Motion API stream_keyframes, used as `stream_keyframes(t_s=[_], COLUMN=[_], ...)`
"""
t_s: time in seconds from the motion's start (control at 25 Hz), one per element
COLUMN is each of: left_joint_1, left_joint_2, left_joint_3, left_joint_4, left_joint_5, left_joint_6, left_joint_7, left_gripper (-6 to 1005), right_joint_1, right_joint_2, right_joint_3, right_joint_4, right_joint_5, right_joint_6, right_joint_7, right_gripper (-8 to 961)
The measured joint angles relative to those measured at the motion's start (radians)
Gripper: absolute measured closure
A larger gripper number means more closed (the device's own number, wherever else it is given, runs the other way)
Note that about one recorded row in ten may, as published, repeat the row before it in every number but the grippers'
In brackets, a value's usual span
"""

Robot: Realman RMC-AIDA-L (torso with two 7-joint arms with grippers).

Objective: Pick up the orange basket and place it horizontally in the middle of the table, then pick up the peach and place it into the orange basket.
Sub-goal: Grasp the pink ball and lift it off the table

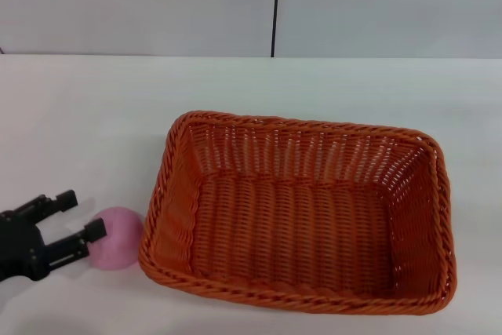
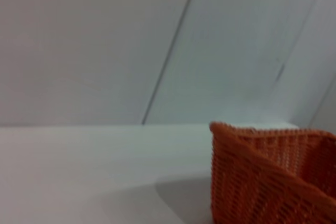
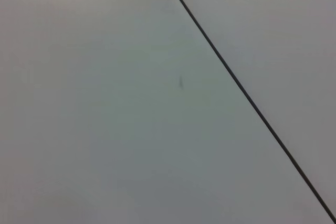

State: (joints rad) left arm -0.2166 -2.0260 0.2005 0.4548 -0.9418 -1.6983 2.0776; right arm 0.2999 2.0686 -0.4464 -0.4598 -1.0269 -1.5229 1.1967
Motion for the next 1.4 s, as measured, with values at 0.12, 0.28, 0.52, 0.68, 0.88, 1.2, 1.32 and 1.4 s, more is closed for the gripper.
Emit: stream_keyframes(t_s=[0.12,0.28,0.52,0.68,0.88,1.2,1.32,1.4], left_joint_1=[-0.001,-0.009,-0.016,-0.021,-0.026,-0.032,-0.033,-0.034], left_joint_2=[-0.009,-0.017,-0.023,-0.027,-0.029,-0.031,-0.031,-0.031], left_joint_3=[0.024,0.026,0.034,0.044,0.056,0.080,0.085,0.086], left_joint_4=[-0.003,-0.009,-0.012,-0.013,-0.020,-0.026,-0.026,-0.025], left_joint_5=[0.001,0.018,0.023,0.024,0.024,0.025,0.025,0.025], left_joint_6=[0.018,0.034,0.049,0.053,0.066,0.068,0.068,0.068], left_joint_7=[0.000,-0.001,-0.001,-0.001,-0.002,-0.002,-0.002,-0.003], left_gripper=[194,197,202,203,207,217,221,256], right_joint_1=[0.006,0.010,0.016,0.017,0.019,0.019,0.019,0.019], right_joint_2=[-0.001,-0.001,-0.003,-0.005,-0.006,-0.006,-0.006,-0.006], right_joint_3=[0.003,0.003,0.003,0.003,0.003,0.003,0.003,0.003], right_joint_4=[0.010,0.011,0.023,0.029,0.033,0.035,0.035,0.035], right_joint_5=[0.000,0.001,0.001,0.001,0.001,0.001,0.001,0.001], right_joint_6=[0.000,0.007,0.030,0.041,0.058,0.066,0.066,0.067], right_joint_7=[-0.001,-0.003,-0.005,-0.006,-0.025,-0.031,-0.031,-0.031], right_gripper=[397,397,397,397,397,398,398,398])
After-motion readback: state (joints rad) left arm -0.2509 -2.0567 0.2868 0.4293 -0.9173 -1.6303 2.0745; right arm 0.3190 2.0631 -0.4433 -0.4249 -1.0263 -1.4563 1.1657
